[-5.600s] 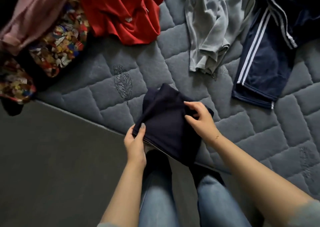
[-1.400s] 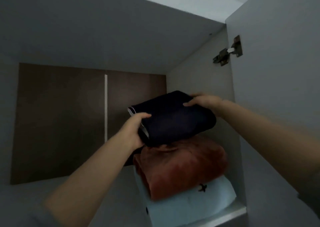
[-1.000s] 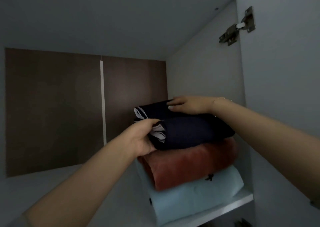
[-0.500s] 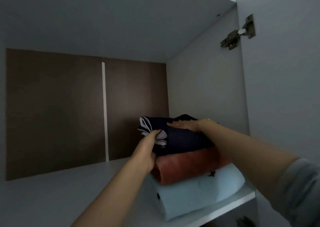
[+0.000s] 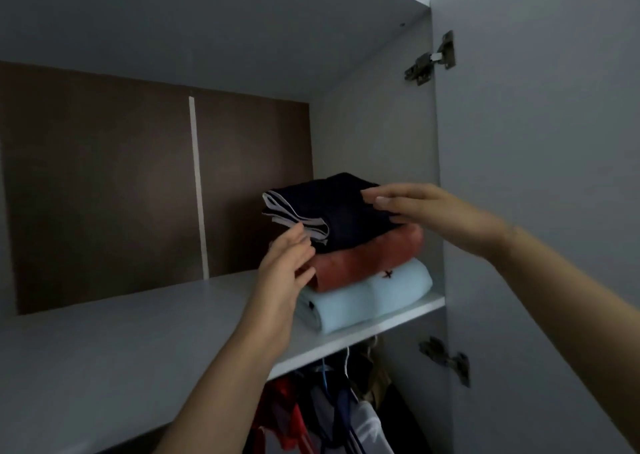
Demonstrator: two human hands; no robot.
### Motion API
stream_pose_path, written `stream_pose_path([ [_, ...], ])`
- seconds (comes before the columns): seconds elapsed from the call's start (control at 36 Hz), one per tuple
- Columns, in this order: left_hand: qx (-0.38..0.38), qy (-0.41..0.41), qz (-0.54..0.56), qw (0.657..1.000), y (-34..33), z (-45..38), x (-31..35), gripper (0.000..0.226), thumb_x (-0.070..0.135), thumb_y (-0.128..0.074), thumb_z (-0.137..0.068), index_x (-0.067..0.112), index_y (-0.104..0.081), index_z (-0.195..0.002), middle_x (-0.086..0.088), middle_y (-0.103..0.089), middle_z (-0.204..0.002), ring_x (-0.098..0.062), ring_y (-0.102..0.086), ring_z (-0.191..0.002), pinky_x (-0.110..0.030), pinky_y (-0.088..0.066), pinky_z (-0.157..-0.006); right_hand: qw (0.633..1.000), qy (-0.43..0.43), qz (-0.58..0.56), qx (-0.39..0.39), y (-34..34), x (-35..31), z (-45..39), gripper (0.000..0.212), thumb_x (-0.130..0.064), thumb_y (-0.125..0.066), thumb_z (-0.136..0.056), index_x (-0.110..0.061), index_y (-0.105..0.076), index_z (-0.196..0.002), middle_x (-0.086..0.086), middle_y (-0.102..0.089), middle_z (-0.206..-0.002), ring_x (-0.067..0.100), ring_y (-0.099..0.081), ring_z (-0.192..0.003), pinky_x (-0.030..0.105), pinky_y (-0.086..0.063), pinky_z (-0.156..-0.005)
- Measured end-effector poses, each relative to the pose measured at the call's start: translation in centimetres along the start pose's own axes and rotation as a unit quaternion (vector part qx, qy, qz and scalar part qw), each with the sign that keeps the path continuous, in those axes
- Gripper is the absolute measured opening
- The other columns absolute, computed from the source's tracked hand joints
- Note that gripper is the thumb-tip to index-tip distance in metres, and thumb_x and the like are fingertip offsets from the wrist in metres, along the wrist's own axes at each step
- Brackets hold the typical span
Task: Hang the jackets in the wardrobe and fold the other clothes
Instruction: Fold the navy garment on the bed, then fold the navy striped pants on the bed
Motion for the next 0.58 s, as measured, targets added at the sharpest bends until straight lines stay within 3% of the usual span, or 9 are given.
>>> stream_pose_path([
  [0.06, -0.028, 0.001, 0.015, 1.0, -0.1, 2.4, -0.3, 0.027, 0.016, -0.046, -0.099, 0.029, -0.059, -0.119, 0.007, -0.065, -0.12, -0.006, -0.062, -0.11, -0.024, -0.049, -0.087, 0.998, 0.018, -0.054, 0.033, -0.5, 0.3, 3.8, 0.03, -0.023, -0.052, -0.097, -0.025, -0.063, -0.125, -0.013, -0.065, -0.124, 0.001, -0.057, -0.118, 0.017, -0.045, -0.099],
  [0.14, -0.065, 0.013, 0.042, 0.997, -0.8, 5.9, -1.2, 0.029, 0.017, -0.042, -0.1, 0.028, -0.061, -0.12, 0.009, -0.068, -0.12, -0.007, -0.063, -0.111, -0.028, -0.049, -0.09, 0.99, 0.012, -0.113, 0.081, -1.5, 1.2, 9.3, 0.031, -0.019, -0.05, -0.097, -0.023, -0.064, -0.124, -0.005, -0.065, -0.126, 0.011, -0.057, -0.121, 0.033, -0.045, -0.101],
  [0.19, -0.087, 0.032, 0.057, 0.994, -1.8, 8.2, -1.9, 0.031, 0.017, -0.04, -0.1, 0.025, -0.06, -0.121, 0.007, -0.068, -0.12, -0.009, -0.063, -0.112, -0.032, -0.048, -0.092, 0.982, -0.008, -0.157, 0.108, -2.2, 1.9, 13.0, 0.032, -0.022, -0.054, -0.092, -0.022, -0.066, -0.122, -0.002, -0.065, -0.125, 0.016, -0.058, -0.12, 0.037, -0.049, -0.099],
  [0.31, -0.162, 0.082, 0.064, 0.981, -4.9, 12.6, -3.6, 0.035, 0.016, -0.04, -0.096, 0.02, -0.057, -0.127, 0.003, -0.068, -0.121, -0.014, -0.063, -0.113, -0.035, -0.049, -0.095, 0.95, -0.041, -0.244, 0.188, -3.0, 3.0, 20.8, 0.038, -0.023, -0.054, -0.085, -0.014, -0.065, -0.121, 0.007, -0.066, -0.123, 0.022, -0.06, -0.118, 0.035, -0.05, -0.097],
  [0.39, -0.216, 0.133, 0.075, 0.964, -8.2, 15.9, -4.8, 0.044, 0.023, -0.049, -0.08, 0.019, -0.059, -0.123, 0.0, -0.068, -0.121, -0.016, -0.065, -0.111, -0.035, -0.05, -0.096, 0.926, -0.063, -0.263, 0.263, -2.9, 3.2, 26.9, 0.037, -0.019, -0.052, -0.086, -0.01, -0.065, -0.119, 0.012, -0.067, -0.121, 0.024, -0.06, -0.118, 0.033, -0.051, -0.095],
  [0.58, -0.291, 0.222, 0.096, 0.926, -17.1, 24.8, -7.7, 0.049, 0.025, -0.049, -0.074, 0.018, -0.061, -0.121, -0.001, -0.069, -0.119, -0.014, -0.065, -0.107, -0.031, -0.048, -0.09, 0.883, -0.098, -0.249, 0.386, -1.0, 1.7, 41.5, 0.036, -0.022, -0.054, -0.087, -0.017, -0.067, -0.12, 0.01, -0.064, -0.126, 0.023, -0.058, -0.122, 0.029, -0.051, -0.092],
])
Point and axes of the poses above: each hand's wrist, its own z-axis away from the middle knuckle, its own y-axis out of the back of the hand, x = y × z, the point moved 1 cm from there along -z, towards the middle knuckle
